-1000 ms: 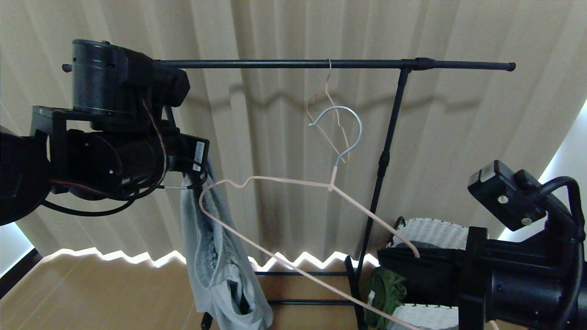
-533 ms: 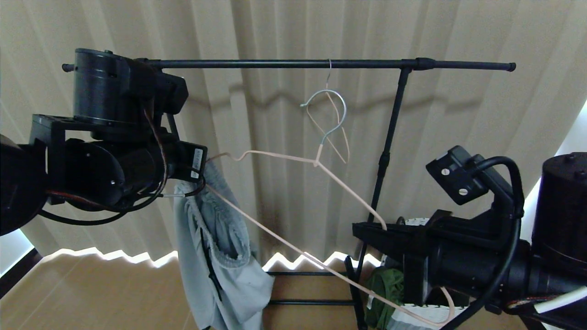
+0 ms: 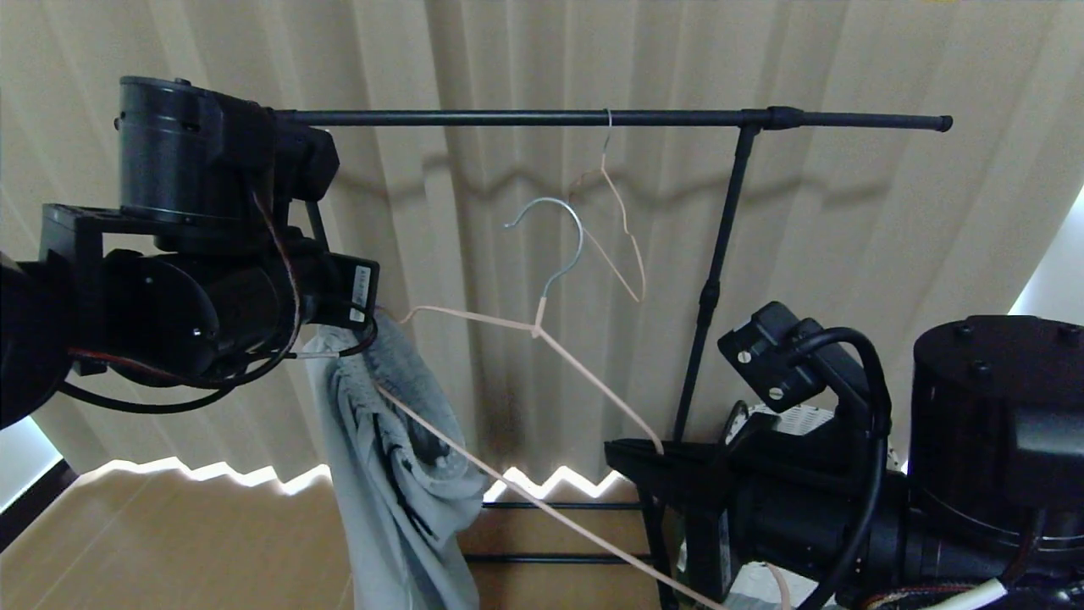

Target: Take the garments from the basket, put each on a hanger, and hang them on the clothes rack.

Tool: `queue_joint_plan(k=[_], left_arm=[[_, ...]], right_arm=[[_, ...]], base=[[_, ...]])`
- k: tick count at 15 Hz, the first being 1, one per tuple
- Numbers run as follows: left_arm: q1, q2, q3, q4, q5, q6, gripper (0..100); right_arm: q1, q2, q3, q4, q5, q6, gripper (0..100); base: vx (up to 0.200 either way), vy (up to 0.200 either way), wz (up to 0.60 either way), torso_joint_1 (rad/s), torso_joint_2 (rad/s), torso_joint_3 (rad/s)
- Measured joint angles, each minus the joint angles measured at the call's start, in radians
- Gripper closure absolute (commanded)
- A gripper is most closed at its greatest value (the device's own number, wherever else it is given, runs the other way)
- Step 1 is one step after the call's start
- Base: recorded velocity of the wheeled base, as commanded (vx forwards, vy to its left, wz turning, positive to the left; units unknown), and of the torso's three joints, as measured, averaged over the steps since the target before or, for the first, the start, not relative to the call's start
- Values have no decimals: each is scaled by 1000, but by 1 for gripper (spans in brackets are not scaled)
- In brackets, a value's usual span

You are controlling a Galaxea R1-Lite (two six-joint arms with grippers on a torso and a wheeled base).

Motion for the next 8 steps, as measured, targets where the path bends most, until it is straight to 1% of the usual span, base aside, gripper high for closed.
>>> queue_joint_plan(k=[1, 4, 8], left_arm=[[3, -1, -3, 0, 0, 0, 100], [10, -10, 11, 1, 0, 0, 100], [6, -25, 18, 5, 2, 0, 100]], right_arm=[[3, 4, 0, -5, 0, 1, 100], [6, 14, 12, -87, -2, 1, 100], [-3, 43, 5, -102, -4, 0, 100]], base=[[0, 0, 0, 0, 0, 0], [0, 0, 0, 0, 0, 0], [0, 0, 0, 0, 0, 0]])
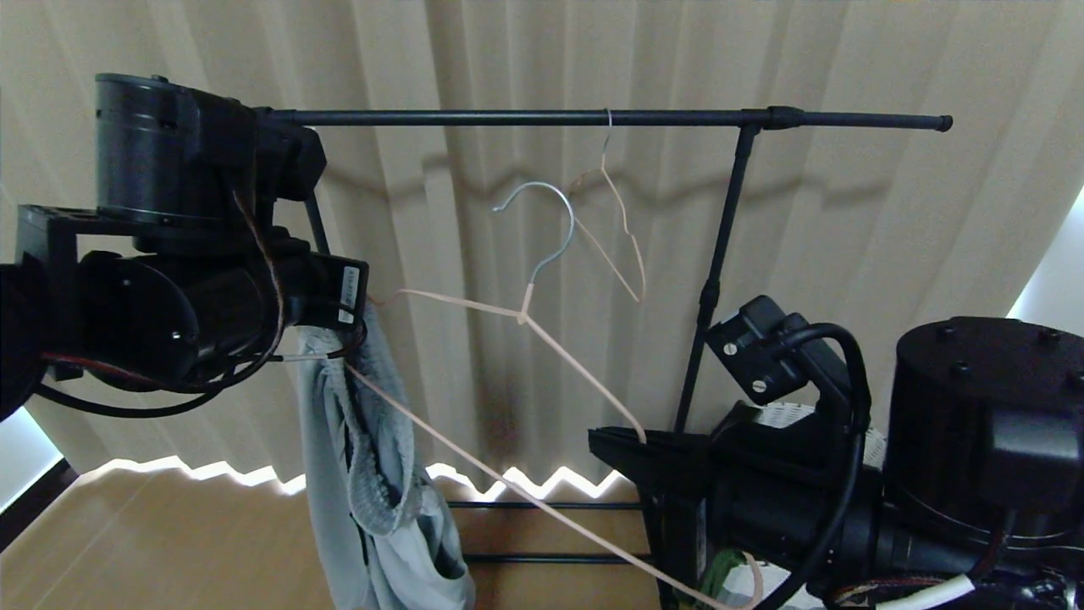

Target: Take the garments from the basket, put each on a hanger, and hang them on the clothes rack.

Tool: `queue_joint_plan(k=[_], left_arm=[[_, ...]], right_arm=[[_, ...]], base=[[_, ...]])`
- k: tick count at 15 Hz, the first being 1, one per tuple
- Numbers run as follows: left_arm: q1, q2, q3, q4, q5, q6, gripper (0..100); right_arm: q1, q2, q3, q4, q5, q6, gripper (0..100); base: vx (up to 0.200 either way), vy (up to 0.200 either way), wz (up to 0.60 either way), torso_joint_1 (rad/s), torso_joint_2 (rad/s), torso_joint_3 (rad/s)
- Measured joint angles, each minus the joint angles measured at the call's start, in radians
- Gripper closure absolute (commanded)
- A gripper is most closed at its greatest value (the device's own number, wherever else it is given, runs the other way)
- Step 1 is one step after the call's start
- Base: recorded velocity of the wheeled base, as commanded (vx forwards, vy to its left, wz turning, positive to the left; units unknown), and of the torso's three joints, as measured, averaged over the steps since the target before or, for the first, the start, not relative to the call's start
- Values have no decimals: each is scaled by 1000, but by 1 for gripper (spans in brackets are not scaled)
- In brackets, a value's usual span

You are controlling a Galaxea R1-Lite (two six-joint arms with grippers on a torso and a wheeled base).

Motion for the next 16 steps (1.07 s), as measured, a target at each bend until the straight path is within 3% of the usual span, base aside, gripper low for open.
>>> queue_joint_plan(k=[9, 16], left_arm=[[43, -69, 77, 1, 7, 54, 100], [-12, -95, 107, 4, 7, 51, 100]], right_arm=[[-70, 67, -36, 2, -35, 3, 100], [-74, 86, -71, -14, -35, 3, 100]], base=[[0, 0, 0, 0, 0, 0], [0, 0, 0, 0, 0, 0]])
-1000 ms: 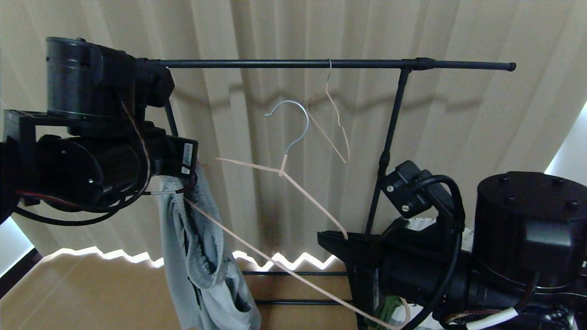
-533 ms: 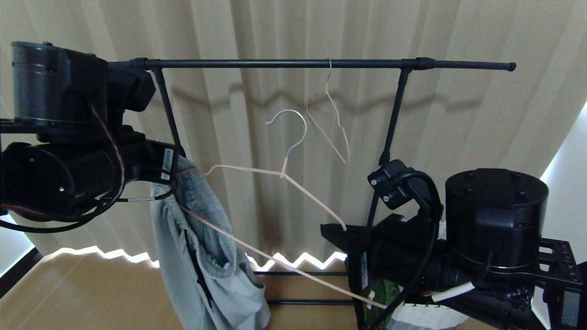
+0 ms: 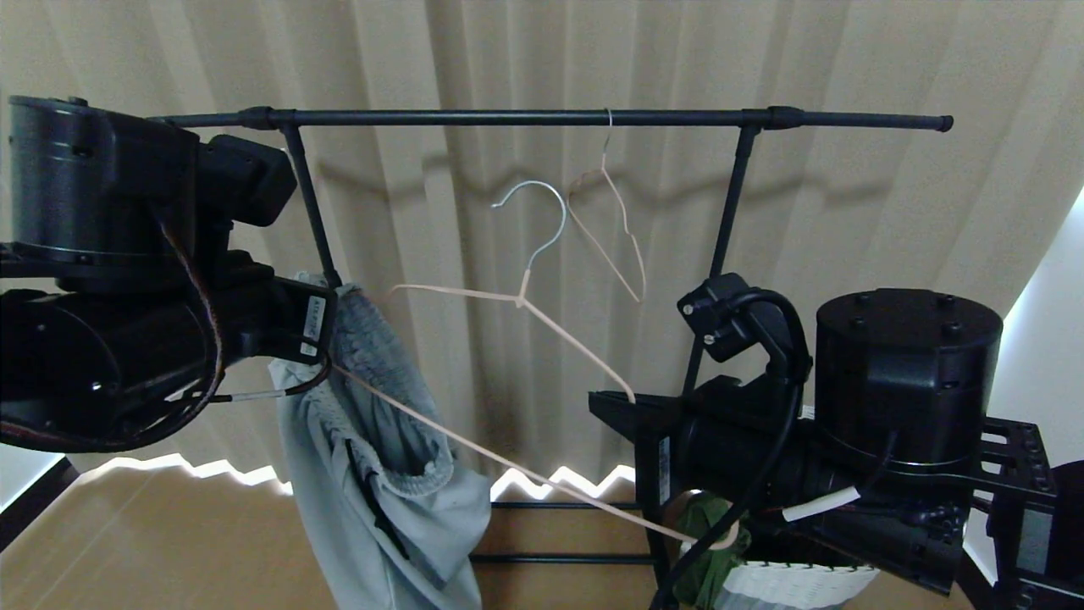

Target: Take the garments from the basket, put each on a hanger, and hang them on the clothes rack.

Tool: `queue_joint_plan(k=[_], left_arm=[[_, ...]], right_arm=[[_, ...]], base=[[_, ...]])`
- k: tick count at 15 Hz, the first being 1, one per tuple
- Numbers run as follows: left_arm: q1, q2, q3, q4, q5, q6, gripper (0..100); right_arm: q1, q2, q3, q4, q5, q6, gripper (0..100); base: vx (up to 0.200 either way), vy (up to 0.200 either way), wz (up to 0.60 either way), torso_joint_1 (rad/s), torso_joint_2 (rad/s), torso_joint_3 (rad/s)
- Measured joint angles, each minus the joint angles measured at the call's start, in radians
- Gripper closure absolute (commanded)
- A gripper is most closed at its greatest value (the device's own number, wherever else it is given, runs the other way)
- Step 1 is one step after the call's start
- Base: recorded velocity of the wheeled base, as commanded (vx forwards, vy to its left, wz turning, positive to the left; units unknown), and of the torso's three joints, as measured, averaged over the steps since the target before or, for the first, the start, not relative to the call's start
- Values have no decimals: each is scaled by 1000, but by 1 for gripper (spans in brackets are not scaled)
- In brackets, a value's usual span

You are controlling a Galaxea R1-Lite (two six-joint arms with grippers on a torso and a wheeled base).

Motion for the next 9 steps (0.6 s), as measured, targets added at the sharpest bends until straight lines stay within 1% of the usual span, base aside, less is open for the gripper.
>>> queue_joint_plan(k=[7, 9], left_arm=[[-67, 0, -26, -2, -1, -43, 100], [-102, -1, -28, -1, 0, -54, 100]], right_arm=[[53, 34, 6, -23, 0, -1, 100], [58, 62, -6, -55, -1, -2, 100]], base=[[0, 0, 0, 0, 0, 0], [0, 0, 0, 0, 0, 0]])
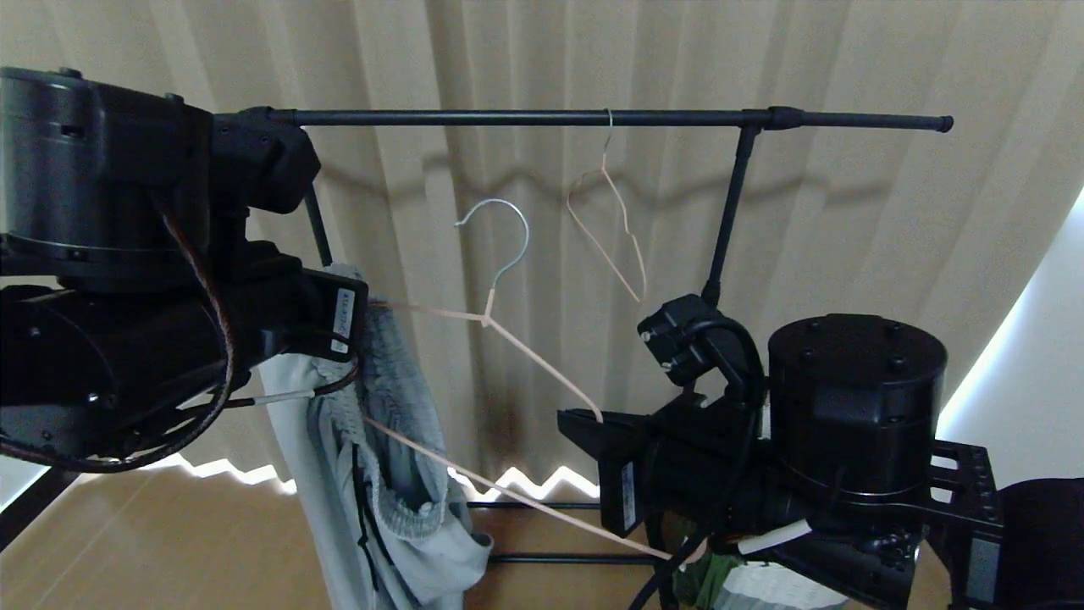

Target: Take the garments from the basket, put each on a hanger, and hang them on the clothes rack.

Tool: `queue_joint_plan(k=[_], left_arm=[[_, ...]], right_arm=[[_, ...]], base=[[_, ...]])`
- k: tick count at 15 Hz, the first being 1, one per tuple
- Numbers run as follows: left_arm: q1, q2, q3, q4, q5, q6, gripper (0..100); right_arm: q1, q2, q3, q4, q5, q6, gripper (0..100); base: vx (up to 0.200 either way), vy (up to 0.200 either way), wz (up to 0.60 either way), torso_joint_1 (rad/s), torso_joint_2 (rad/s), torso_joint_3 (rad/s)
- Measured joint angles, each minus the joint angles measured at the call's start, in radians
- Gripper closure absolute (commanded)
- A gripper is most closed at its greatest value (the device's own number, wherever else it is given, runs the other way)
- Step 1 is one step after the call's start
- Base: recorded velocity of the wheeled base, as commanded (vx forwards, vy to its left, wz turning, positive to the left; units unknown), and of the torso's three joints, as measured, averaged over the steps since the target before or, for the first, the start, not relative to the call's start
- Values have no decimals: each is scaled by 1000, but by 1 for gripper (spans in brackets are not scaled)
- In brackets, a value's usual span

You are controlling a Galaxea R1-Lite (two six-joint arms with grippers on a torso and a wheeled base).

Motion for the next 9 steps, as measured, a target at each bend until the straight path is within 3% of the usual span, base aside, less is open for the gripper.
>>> queue_joint_plan(k=[6, 9], left_arm=[[-109, -13, -4, 1, 0, 0, 100], [-183, -11, -7, -7, -38, 4, 100]], right_arm=[[-1, 62, -27, -29, -1, -3, 100], [-13, 65, -39, -29, -2, -4, 100]], base=[[0, 0, 0, 0, 0, 0], [0, 0, 0, 0, 0, 0]])
